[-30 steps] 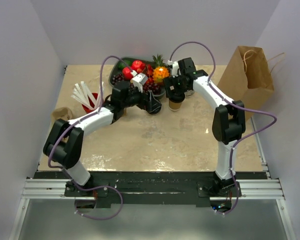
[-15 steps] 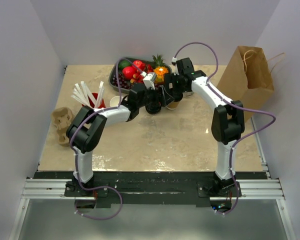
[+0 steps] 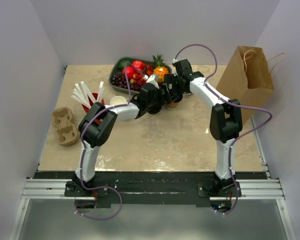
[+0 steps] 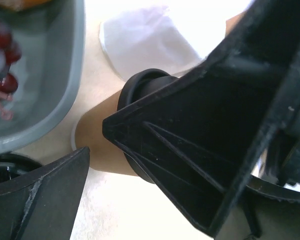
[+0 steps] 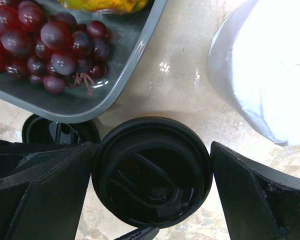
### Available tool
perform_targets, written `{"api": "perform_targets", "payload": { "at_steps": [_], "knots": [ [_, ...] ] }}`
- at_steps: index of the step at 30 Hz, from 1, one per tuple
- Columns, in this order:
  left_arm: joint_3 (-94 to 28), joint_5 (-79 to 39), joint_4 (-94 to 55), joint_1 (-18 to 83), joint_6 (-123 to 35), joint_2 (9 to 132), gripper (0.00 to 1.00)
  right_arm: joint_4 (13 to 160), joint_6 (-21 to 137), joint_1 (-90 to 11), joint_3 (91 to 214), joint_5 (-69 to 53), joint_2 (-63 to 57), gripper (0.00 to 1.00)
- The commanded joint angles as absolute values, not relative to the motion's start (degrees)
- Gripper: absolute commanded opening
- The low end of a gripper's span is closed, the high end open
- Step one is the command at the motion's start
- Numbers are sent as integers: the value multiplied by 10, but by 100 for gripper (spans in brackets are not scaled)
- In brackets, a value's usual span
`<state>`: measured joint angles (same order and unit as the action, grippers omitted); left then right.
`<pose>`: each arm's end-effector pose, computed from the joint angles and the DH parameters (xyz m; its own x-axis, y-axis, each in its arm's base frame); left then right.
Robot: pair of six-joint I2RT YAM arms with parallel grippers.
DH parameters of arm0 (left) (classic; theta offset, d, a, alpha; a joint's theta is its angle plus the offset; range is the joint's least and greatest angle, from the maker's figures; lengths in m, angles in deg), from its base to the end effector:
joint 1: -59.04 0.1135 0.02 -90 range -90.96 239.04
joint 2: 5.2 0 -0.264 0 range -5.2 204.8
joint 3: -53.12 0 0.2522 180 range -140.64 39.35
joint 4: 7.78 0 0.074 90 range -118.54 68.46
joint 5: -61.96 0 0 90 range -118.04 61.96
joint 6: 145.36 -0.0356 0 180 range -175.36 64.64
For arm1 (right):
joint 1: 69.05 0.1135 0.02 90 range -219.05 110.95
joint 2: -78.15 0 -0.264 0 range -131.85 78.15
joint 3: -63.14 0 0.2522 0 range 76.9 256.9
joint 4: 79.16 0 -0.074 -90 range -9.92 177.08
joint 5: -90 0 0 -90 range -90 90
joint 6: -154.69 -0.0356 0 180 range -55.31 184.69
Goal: Pack the takeout coffee
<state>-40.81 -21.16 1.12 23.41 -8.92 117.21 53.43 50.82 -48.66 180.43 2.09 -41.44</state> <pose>0.3927 -0.2867 0.1795 -0.6733 -0.4026 -0.6202 0.2644 0.6522 -0.7104 0.4440 0.1637 0.2494 -0.7723 -0.0315 -0.6345 -0.1452 0.9811 0.1280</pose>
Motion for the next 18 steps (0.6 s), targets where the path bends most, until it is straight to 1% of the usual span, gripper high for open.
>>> {"api": "perform_targets", "payload": {
  "at_steps": [1, 5, 14, 18],
  "knots": [
    [-418, -279, -52, 239, -42, 1188, 91, 517, 500, -475, 1822, 6, -409, 99],
    [-420, -294, -75, 241, -29, 1193, 91, 499, 496, -479, 1828, 2, -402, 99],
    [-381, -283, -86, 249, 5, 1193, 90, 468, 484, -516, 1866, -88, -402, 99],
    [-368, -260, -69, 252, 17, 1195, 90, 464, 482, -525, 1855, -166, -402, 99]
  ]
}}
